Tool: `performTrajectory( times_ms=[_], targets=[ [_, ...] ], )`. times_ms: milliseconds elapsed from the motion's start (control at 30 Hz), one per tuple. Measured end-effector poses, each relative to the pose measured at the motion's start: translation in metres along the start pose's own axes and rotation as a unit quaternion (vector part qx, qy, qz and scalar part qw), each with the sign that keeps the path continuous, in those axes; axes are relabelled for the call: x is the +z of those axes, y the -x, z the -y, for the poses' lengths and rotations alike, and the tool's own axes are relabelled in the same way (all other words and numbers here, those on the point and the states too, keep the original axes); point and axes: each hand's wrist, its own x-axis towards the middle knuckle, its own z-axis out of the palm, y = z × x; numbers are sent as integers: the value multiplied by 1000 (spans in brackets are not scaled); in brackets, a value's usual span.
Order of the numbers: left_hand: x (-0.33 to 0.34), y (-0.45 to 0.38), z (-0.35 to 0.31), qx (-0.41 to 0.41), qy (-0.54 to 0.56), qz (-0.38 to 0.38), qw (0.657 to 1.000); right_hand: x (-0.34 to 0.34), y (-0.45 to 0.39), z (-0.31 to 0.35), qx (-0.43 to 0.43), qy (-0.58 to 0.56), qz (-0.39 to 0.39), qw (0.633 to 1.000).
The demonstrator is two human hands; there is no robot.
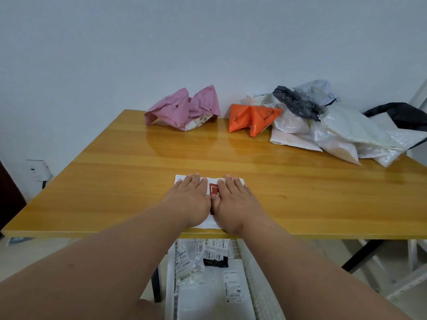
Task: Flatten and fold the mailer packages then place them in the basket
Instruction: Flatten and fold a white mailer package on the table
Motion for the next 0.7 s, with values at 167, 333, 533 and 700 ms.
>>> performTrajectory(
  times_ms=[167, 333, 533, 700],
  targets=[
    [-2, -1, -1, 1, -9, 4, 1000, 0, -2, -1, -1, 4, 4, 1000],
    [-2, 0, -1, 2, -4, 5, 1000, 0, -3, -1, -4, 8, 13, 1000],
    [-1, 0, 2, 12, 7, 1, 1000, 0, -2, -1, -3, 10, 16, 1000],
    [0, 7, 6, 12, 34, -19, 999, 1, -3, 0, 3, 2, 15, 1000]
  ],
)
